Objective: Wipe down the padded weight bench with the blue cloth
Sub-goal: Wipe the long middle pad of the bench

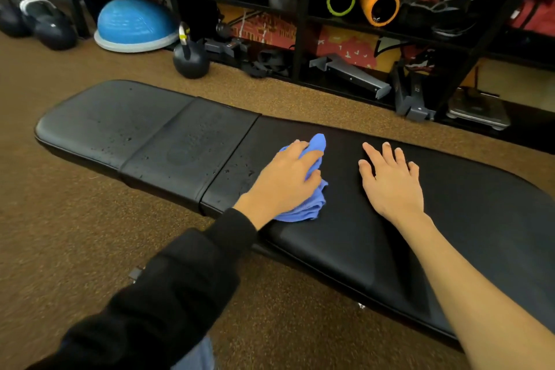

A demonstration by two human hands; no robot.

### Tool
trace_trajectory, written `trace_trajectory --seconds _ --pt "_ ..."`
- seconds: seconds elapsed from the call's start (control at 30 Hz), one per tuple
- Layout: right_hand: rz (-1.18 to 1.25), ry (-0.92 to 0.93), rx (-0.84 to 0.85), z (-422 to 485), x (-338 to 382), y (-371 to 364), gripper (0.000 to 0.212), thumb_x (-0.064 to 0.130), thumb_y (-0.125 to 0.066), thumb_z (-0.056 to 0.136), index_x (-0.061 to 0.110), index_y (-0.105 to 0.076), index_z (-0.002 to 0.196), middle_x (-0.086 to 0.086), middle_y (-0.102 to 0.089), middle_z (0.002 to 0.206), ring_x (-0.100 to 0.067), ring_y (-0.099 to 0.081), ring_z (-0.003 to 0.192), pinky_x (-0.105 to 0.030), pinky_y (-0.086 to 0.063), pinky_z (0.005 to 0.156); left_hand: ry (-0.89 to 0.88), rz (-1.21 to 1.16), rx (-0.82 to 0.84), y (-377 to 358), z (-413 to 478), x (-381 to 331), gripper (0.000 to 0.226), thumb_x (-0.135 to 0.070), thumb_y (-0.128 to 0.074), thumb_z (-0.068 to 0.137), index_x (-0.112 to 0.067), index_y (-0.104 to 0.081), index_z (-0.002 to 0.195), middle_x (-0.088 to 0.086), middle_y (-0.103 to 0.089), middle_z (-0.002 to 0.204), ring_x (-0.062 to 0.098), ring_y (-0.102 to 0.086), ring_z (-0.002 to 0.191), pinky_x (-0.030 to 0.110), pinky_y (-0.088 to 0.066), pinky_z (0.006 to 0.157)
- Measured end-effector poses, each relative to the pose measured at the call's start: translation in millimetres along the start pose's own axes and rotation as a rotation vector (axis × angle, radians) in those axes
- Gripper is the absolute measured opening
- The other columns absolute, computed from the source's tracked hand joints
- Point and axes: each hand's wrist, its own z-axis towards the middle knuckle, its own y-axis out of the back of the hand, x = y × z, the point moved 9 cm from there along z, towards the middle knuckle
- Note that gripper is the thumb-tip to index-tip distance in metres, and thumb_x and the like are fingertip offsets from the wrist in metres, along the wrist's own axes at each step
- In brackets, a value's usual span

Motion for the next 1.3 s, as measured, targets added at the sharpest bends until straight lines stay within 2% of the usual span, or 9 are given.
trace_trajectory --seconds 0.1,0.23,0.5,0.73,0.8,0.9,1.03,1.2,1.3 --pt "-0.008 -0.001 0.005 0 0 -1 0.051 0.044 -0.018 0.099 0.033 -0.018 0.149 -0.007 -0.015 0.158 -0.027 -0.007 0.147 -0.048 -0.008 0.117 -0.014 0.018 -0.005 19 -4 22 0.04 -0.027 -0.043 0.098 -0.015 -0.046 0.136 0.006 -0.043 0.137 0.025 -0.052 0.111 0.022 -0.033 0.08" --pt "-0.005 -0.004 0.01 0 -1 -1 0.051 0.044 -0.018 0.1 0.033 -0.017 0.15 -0.007 -0.015 0.159 -0.027 -0.006 0.147 -0.048 -0.008 0.117 0.092 0.129 0.003 21 20 57 0.038 -0.029 -0.043 0.097 -0.01 -0.049 0.13 0.011 -0.049 0.125 0.029 -0.055 0.096 0.025 -0.032 0.074" --pt "0.016 -0.011 0.014 0 0 -1 0.051 0.044 -0.019 0.099 0.033 -0.019 0.149 -0.007 -0.015 0.158 -0.027 -0.006 0.147 -0.049 -0.007 0.117 0.368 0.206 -0.112 12 45 60 0.037 -0.028 -0.037 0.097 -0.003 -0.049 0.121 0.018 -0.048 0.118 0.031 -0.045 0.108 0.035 -0.035 0.09" --pt "0.013 -0.01 0.011 -1 1 0 0.051 0.044 -0.019 0.099 0.032 -0.019 0.149 -0.006 -0.016 0.158 -0.026 -0.007 0.147 -0.049 -0.008 0.117 0.067 0.121 -0.082 -4 4 -1 0.061 -0.036 -0.019 0.085 -0.002 -0.057 0.118 0.017 -0.056 0.11 0.031 -0.052 0.1 0.037 -0.042 0.082" --pt "0.013 -0.006 0.014 -1 1 0 0.051 0.044 -0.019 0.099 0.032 -0.019 0.149 -0.007 -0.016 0.158 -0.027 -0.007 0.147 -0.049 -0.008 0.117 0.023 0.099 -0.035 2 -7 4 0.051 -0.033 -0.028 0.091 -0.005 -0.052 0.126 0.013 -0.054 0.115 0.027 -0.052 0.097 0.03 -0.038 0.077" --pt "0.013 -0.003 0.014 -1 0 0 0.051 0.044 -0.019 0.099 0.032 -0.019 0.149 -0.007 -0.016 0.158 -0.027 -0.007 0.147 -0.049 -0.008 0.117 0.042 0.045 -0.026 17 -10 24 0.038 -0.027 -0.044 0.096 -0.008 -0.048 0.129 0.011 -0.05 0.121 0.027 -0.053 0.09 0.024 -0.031 0.071" --pt "0.016 -0.003 0.007 -1 1 0 0.051 0.044 -0.019 0.099 0.032 -0.019 0.149 -0.007 -0.016 0.158 -0.027 -0.007 0.147 -0.049 -0.008 0.117 0.154 0.08 -0.046 22 11 58 0.034 -0.029 -0.044 0.095 -0.006 -0.05 0.121 0.012 -0.049 0.116 0.024 -0.048 0.081 0.023 -0.025 0.067" --pt "0.013 -0.003 0.007 0 -1 -1 0.051 0.045 -0.019 0.099 0.033 -0.019 0.149 -0.007 -0.016 0.158 -0.027 -0.007 0.147 -0.049 -0.008 0.117 0.305 0.113 -0.076 24 35 73 0.037 -0.03 -0.042 0.096 -0.004 -0.047 0.121 0.015 -0.048 0.114 0.029 -0.047 0.09 0.033 -0.036 0.079" --pt "0.011 -0.004 0.009 1 -1 -1 0.052 0.045 -0.019 0.099 0.033 -0.02 0.149 -0.007 -0.016 0.158 -0.027 -0.008 0.147 -0.049 -0.009 0.117 0.341 0.193 -0.107 20 35 66 0.039 -0.031 -0.038 0.097 -0.003 -0.047 0.123 0.015 -0.049 0.114 0.027 -0.047 0.1 0.031 -0.036 0.085"
